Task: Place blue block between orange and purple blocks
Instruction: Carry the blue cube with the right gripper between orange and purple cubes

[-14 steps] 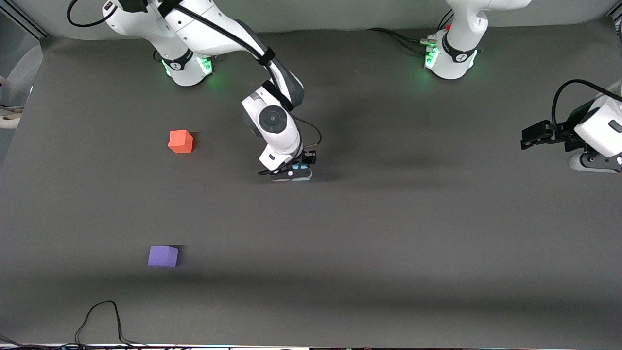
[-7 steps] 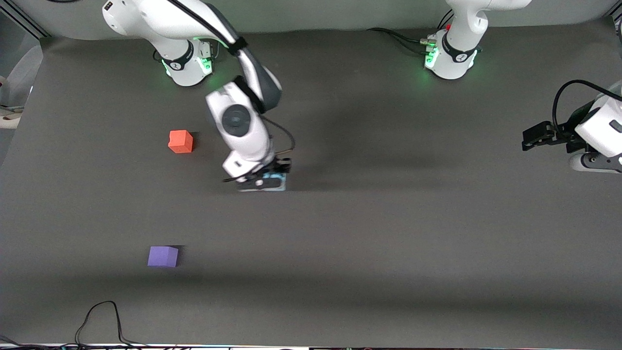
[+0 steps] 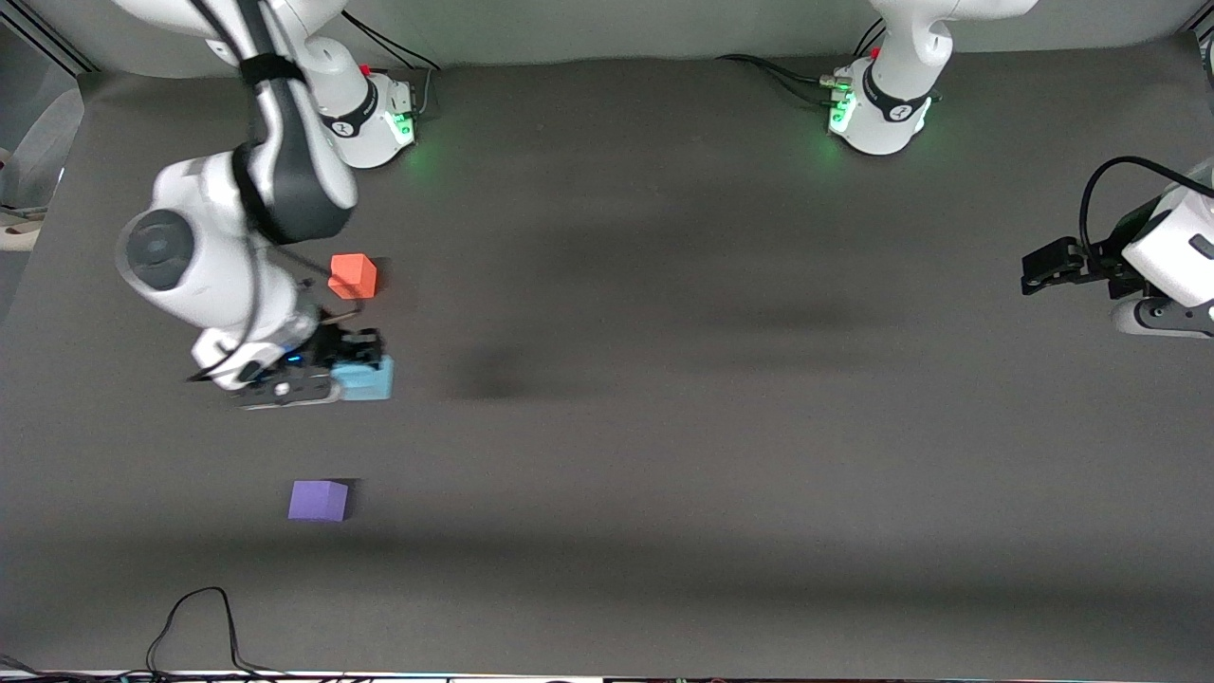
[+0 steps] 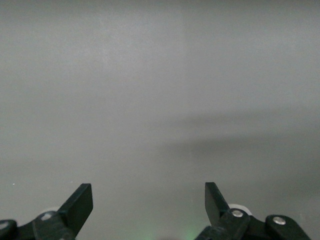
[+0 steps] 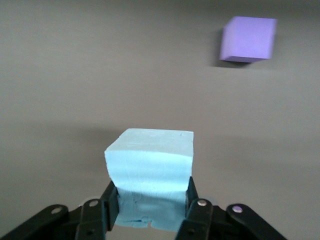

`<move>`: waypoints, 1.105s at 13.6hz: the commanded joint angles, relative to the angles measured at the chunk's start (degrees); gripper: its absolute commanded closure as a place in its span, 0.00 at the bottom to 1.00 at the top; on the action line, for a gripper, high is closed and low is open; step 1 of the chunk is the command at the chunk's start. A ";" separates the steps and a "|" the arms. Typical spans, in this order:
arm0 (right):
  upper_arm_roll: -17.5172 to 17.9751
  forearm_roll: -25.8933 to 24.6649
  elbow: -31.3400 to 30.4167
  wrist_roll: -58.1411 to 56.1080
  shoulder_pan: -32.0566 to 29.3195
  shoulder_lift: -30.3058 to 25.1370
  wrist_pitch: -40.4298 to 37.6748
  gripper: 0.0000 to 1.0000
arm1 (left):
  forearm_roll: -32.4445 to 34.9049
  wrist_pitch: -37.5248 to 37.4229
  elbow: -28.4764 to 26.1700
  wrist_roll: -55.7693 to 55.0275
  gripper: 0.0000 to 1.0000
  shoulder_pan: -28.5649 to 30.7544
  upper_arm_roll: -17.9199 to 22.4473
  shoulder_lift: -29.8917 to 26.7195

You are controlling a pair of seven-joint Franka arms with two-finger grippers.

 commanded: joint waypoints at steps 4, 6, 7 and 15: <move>-2.10 5.33 -5.93 -12.03 -2.92 7.48 6.02 0.58 | 0.84 -0.66 0.76 0.15 0.00 0.35 -0.28 0.37; -2.10 8.85 -7.60 -16.96 -3.62 10.99 9.80 0.58 | 0.84 -0.57 0.76 0.24 0.00 0.35 -0.28 0.45; -2.10 10.52 -8.48 -18.55 -4.06 12.14 11.29 0.58 | 0.93 -0.48 0.85 0.24 0.00 0.26 -0.28 0.45; -1.75 13.08 -11.39 -19.88 -3.98 15.40 16.05 0.58 | 0.93 0.05 0.85 0.24 0.00 0.44 -0.19 0.72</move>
